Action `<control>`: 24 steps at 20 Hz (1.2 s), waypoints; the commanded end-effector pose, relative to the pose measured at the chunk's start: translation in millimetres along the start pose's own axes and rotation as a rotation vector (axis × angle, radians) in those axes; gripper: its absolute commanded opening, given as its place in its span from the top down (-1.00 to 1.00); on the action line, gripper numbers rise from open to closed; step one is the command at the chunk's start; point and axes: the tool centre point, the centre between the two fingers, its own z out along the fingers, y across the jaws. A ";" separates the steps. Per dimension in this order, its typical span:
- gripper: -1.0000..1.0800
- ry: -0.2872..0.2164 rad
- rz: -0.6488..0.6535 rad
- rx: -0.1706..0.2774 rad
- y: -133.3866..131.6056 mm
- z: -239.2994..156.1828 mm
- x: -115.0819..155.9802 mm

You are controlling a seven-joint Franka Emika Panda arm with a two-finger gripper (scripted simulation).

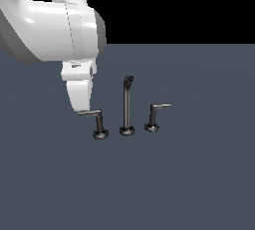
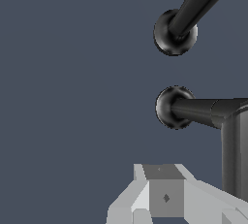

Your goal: Turn on the faucet by rotating a designated handle.

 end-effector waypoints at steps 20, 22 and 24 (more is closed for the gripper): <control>1.00 -0.002 0.007 0.007 45.8 -0.1 -10.1; 1.00 -0.002 0.006 0.005 52.7 0.0 -9.2; 1.00 -0.001 0.005 0.004 59.5 0.0 -8.2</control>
